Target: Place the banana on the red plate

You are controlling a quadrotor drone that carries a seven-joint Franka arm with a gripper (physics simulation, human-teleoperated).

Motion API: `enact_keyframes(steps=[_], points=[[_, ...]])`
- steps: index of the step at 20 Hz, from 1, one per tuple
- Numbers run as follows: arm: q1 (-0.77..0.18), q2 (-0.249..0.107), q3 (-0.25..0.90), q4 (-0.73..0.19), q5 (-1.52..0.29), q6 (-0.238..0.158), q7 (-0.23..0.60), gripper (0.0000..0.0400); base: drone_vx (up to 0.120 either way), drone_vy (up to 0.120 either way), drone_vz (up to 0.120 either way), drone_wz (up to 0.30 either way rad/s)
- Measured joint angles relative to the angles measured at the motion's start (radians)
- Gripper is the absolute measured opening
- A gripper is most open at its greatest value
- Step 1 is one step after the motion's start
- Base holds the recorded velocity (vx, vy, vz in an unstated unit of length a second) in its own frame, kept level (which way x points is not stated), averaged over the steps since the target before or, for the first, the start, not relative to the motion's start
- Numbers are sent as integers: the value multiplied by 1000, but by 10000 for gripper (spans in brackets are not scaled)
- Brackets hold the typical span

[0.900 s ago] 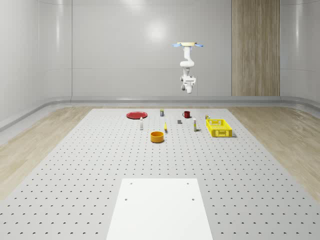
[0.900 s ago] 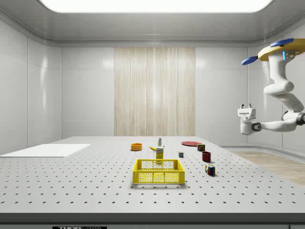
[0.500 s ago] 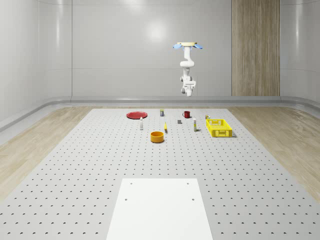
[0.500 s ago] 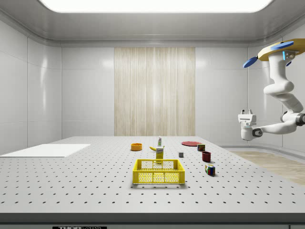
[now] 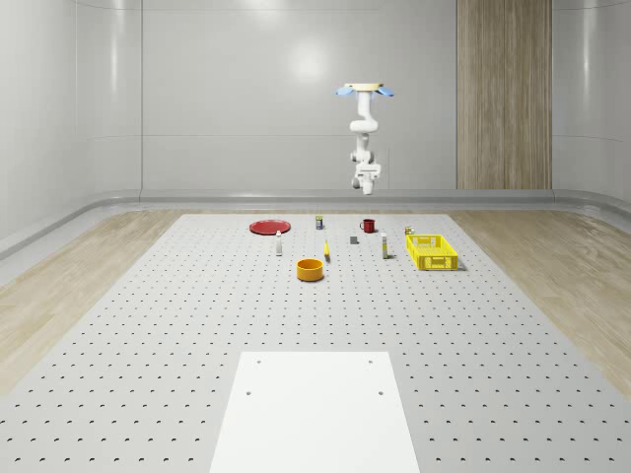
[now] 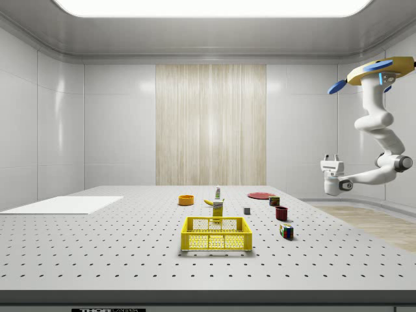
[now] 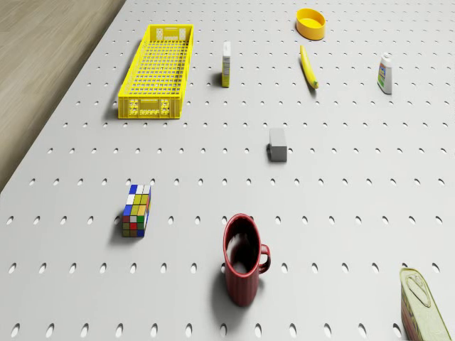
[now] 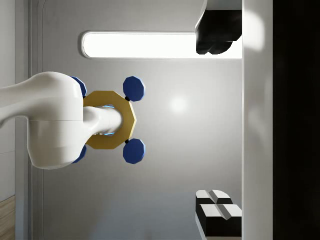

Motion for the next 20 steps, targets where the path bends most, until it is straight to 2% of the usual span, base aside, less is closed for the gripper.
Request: enact_keyframes(steps=[4,20], points=[[-1,3,0,10,0,-4,0,400,20,-120,0,0],[-3,-2,2,9,-1,4,-1,400,120,-120,0,0]])
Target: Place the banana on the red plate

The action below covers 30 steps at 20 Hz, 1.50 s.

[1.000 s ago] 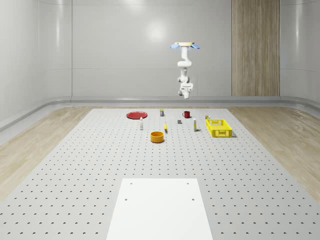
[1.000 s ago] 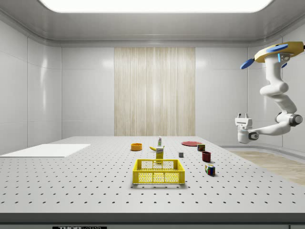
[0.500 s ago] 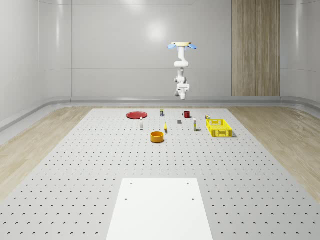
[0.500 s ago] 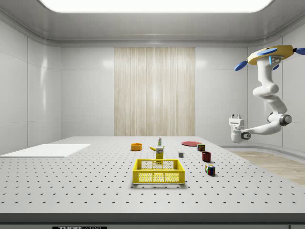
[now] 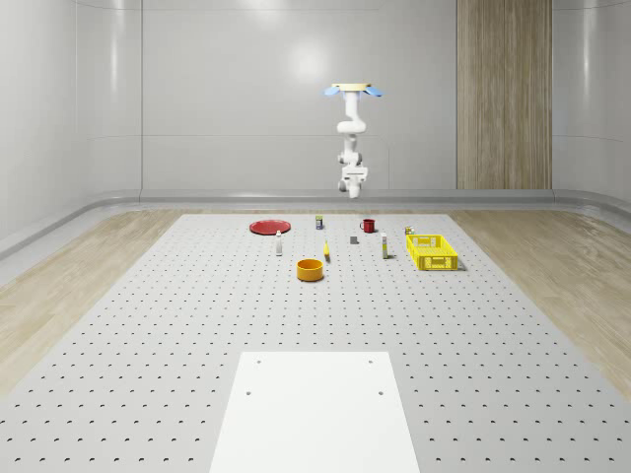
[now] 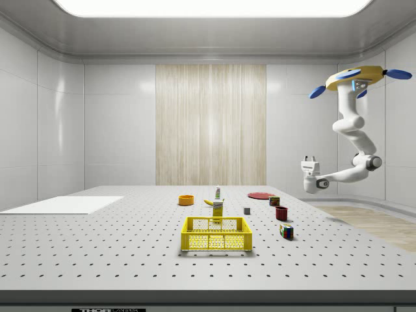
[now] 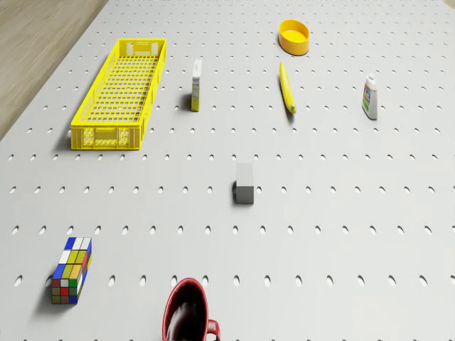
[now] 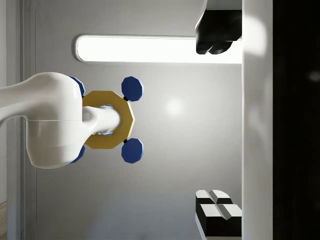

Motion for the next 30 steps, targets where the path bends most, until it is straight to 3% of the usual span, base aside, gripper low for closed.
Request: enact_keyframes(steps=[20,30], points=[[-10,-11,32,-11,-44,15,5,400,120,-120,0,0],[-55,-21,174,-39,-245,27,33,400,120,-120,0,0]])
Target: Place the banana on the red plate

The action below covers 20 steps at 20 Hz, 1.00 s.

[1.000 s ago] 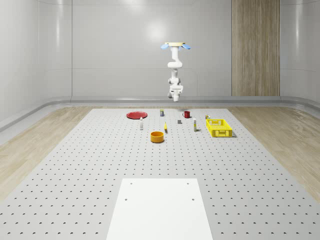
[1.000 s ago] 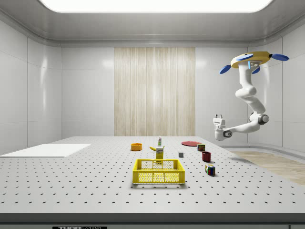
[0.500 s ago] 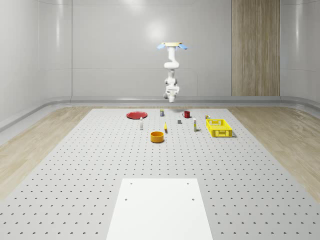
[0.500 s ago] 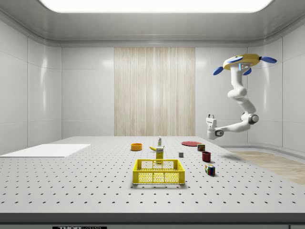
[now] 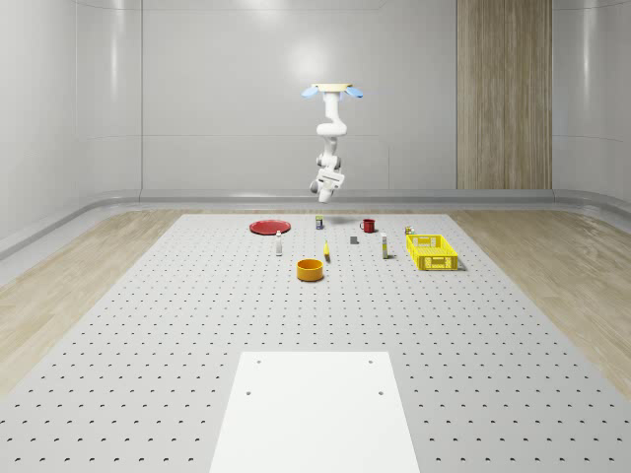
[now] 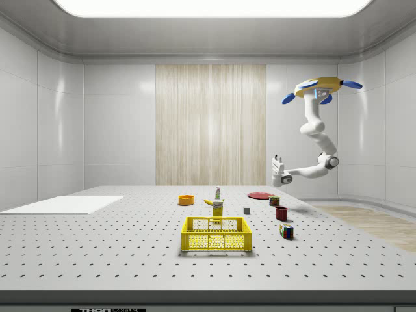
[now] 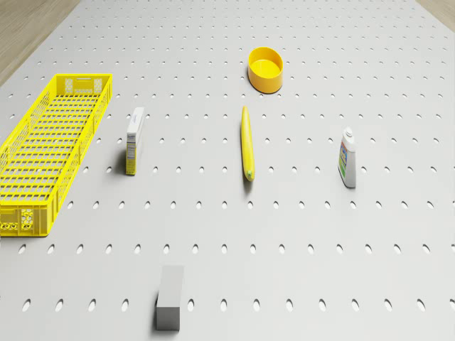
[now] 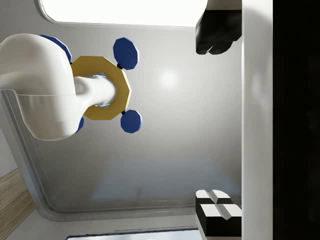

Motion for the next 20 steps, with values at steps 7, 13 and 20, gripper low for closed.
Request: enact_keyframes(steps=[7,13,20], points=[[-113,-40,323,-170,-482,24,84,400,120,-91,-6,0],[-336,-123,690,-541,-1145,8,296,400,120,0,-120,0],[-694,-214,940,-769,-1615,-145,569,400,120,-34,-120,0]])
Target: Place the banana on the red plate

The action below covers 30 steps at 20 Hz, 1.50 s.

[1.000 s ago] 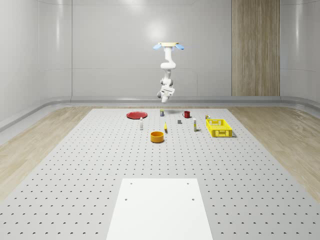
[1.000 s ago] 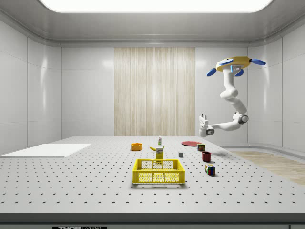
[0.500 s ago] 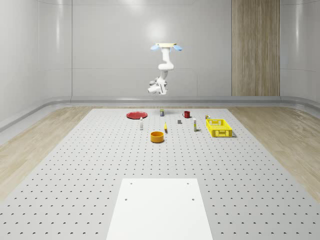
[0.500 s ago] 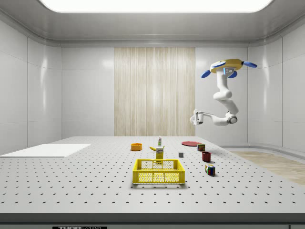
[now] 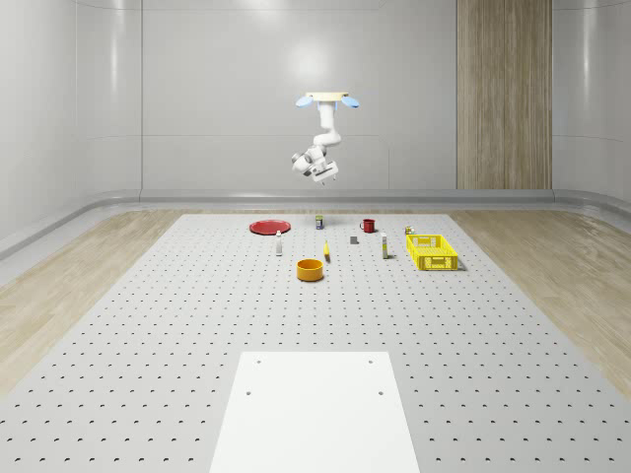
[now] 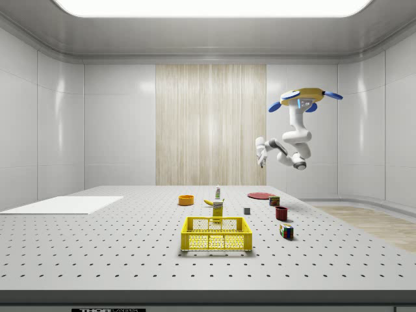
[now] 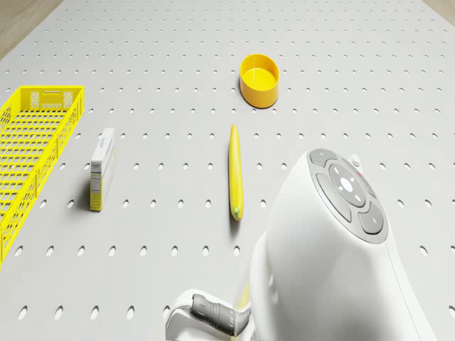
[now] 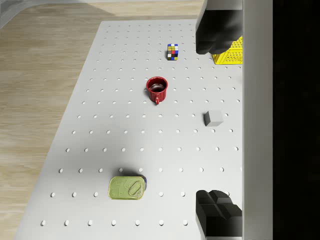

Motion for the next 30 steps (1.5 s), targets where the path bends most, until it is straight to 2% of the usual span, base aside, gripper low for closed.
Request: enact_keyframes(steps=[5,10,16,26,30], points=[[-154,-52,76,-34,-98,-67,101,400,120,-80,-104,0],[-229,-91,113,-42,-123,-86,152,400,120,0,-56,0],[-272,-129,137,-42,-121,-77,183,400,120,0,-120,0],[-305,-185,162,-39,-97,-38,210,400,120,0,-120,0],[-313,-206,169,-38,-87,-20,218,400,120,0,-30,0]])
